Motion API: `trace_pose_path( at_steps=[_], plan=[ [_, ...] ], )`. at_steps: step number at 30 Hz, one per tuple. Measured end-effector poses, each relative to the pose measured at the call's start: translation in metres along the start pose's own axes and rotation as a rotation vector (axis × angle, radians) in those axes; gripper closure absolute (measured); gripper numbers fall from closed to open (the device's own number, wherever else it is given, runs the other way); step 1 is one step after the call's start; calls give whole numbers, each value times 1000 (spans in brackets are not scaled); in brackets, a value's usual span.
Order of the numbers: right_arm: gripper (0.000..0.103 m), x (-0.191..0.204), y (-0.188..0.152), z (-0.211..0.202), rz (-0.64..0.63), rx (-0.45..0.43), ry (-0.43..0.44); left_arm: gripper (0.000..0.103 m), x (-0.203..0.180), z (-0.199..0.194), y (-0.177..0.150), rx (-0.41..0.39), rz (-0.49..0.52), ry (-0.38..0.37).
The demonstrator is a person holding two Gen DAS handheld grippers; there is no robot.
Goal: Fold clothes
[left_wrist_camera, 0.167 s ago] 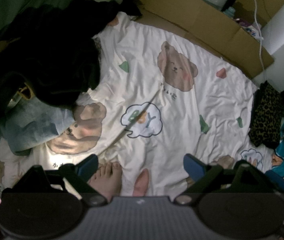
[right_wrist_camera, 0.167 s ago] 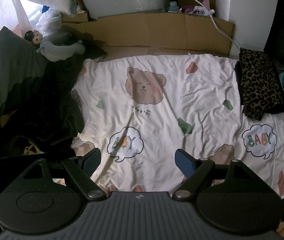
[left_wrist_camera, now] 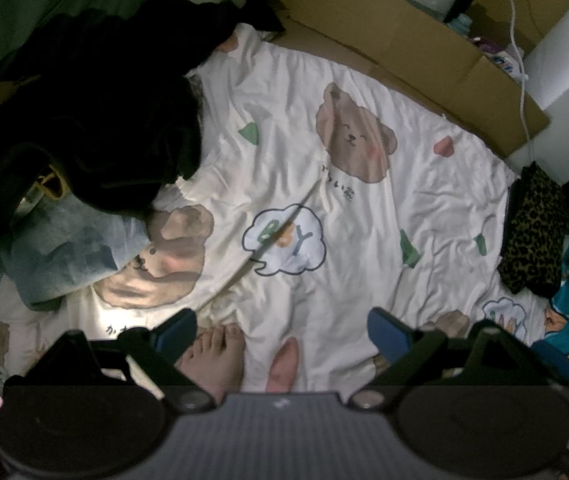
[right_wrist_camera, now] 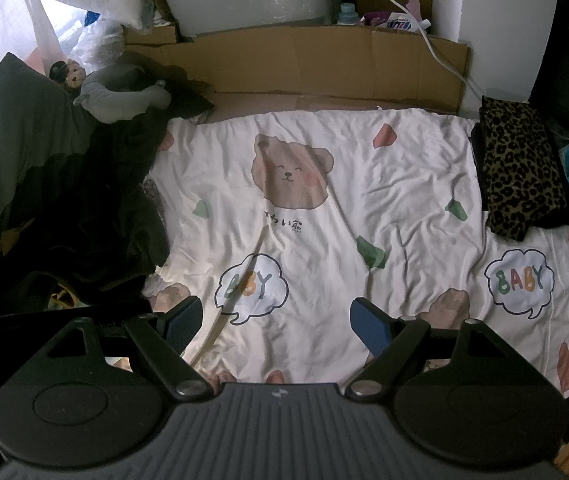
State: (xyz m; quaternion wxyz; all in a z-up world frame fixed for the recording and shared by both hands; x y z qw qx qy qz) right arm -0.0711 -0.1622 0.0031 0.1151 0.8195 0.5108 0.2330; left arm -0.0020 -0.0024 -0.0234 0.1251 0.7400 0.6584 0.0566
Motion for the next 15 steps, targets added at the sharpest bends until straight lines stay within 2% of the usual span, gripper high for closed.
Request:
trace_pose_path(
  at_steps=[15],
  plan=[
    [17, -1, 1, 0, 3, 2, 1, 9, 1, -1, 5, 7, 3, -2]
  ],
)
Point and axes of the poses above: each gripper's, at about its wrist camera, not at the fingertips, and z roughly the way its jaws point, x to its left, y to its top, the point moved 2 cm from there along z, roughly the way its jaws point, and after that the axes turned 7 degrees about z, right-handed, at the moved point
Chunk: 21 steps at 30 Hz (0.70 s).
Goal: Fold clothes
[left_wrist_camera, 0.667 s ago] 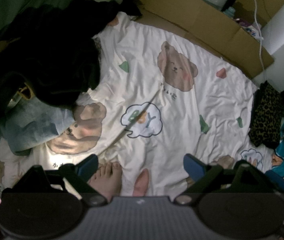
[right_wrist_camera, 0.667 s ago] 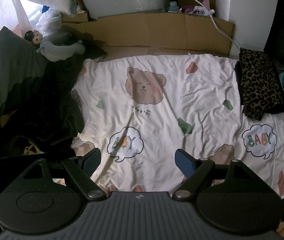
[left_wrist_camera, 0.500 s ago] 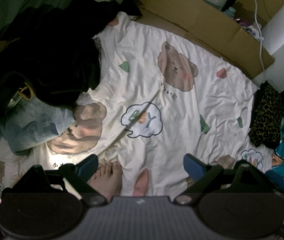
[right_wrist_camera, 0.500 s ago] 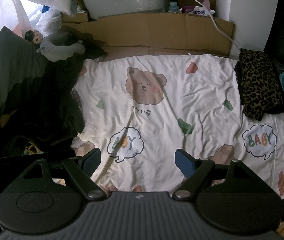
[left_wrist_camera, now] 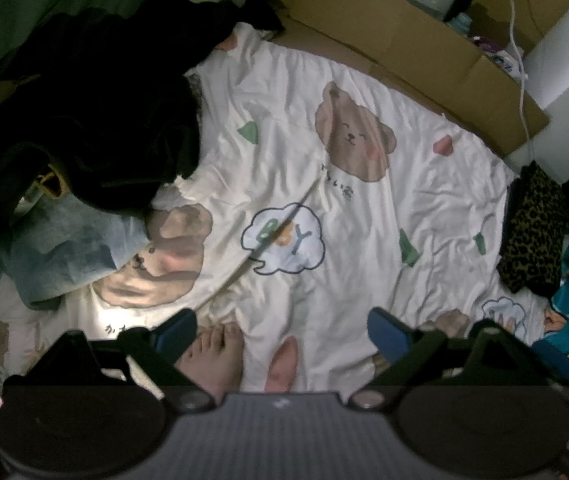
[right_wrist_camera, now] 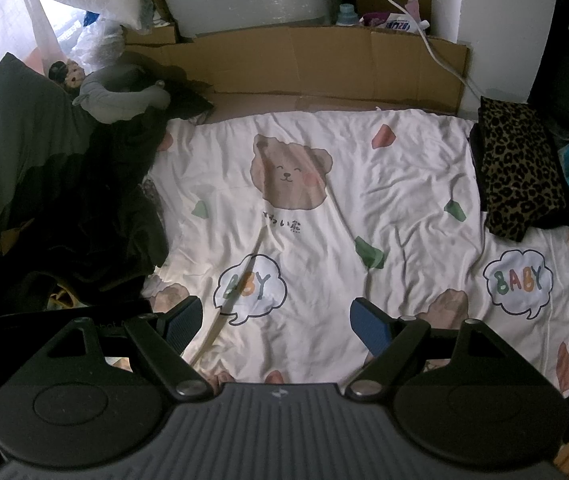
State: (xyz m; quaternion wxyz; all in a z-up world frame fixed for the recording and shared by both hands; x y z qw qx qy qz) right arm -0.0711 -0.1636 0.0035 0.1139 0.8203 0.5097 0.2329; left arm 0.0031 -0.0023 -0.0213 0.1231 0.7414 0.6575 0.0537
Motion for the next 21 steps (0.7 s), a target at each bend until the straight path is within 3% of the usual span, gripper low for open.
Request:
trace_pose_path(
  at_steps=[21],
  plan=[
    [17, 1, -1, 0, -2, 0, -3, 9, -2, 0, -4, 5, -5, 1]
  ],
)
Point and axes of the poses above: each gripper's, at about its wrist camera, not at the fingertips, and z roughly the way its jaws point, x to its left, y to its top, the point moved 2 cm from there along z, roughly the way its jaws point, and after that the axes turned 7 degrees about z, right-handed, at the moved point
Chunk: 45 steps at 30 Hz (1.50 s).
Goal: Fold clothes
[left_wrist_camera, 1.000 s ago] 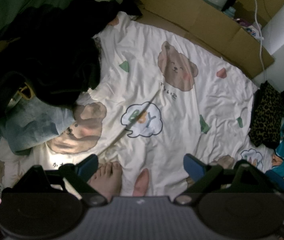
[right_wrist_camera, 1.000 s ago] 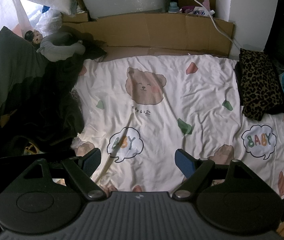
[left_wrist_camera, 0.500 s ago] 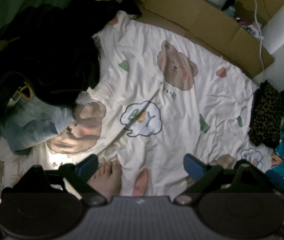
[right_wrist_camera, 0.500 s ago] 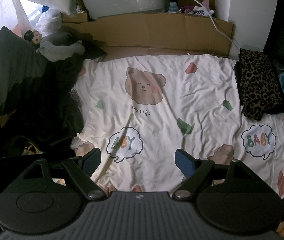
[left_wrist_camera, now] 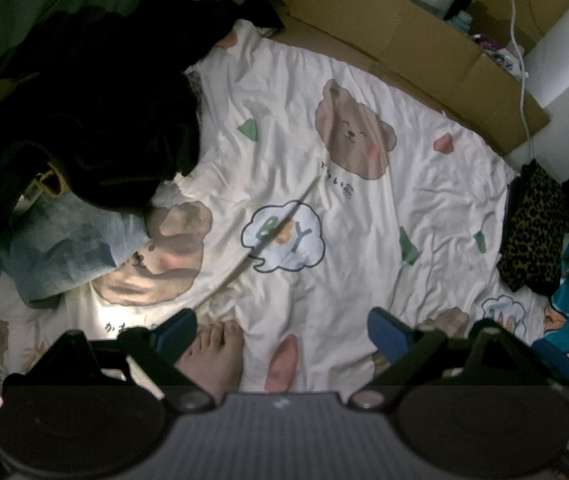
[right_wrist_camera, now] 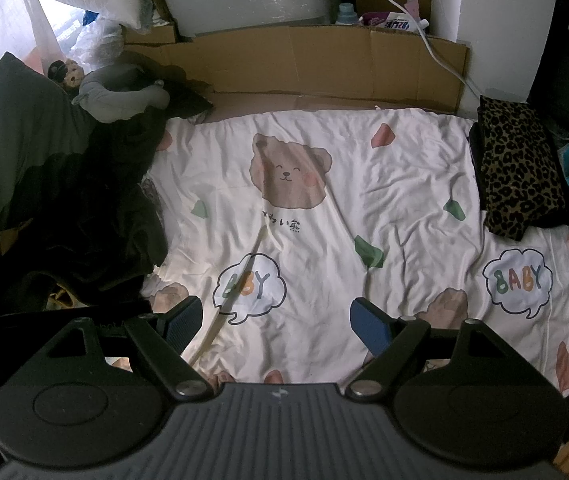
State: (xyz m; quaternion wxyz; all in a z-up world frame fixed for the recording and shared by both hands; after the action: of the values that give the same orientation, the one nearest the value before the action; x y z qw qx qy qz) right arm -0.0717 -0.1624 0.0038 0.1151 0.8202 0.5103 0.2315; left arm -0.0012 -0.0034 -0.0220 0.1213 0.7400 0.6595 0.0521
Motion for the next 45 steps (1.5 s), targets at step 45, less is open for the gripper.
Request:
trace_pose_path(
  at_steps=[45],
  plan=[
    [17, -27, 13, -7, 60, -16, 56, 4, 68, -41, 72, -260, -213, 16]
  ],
)
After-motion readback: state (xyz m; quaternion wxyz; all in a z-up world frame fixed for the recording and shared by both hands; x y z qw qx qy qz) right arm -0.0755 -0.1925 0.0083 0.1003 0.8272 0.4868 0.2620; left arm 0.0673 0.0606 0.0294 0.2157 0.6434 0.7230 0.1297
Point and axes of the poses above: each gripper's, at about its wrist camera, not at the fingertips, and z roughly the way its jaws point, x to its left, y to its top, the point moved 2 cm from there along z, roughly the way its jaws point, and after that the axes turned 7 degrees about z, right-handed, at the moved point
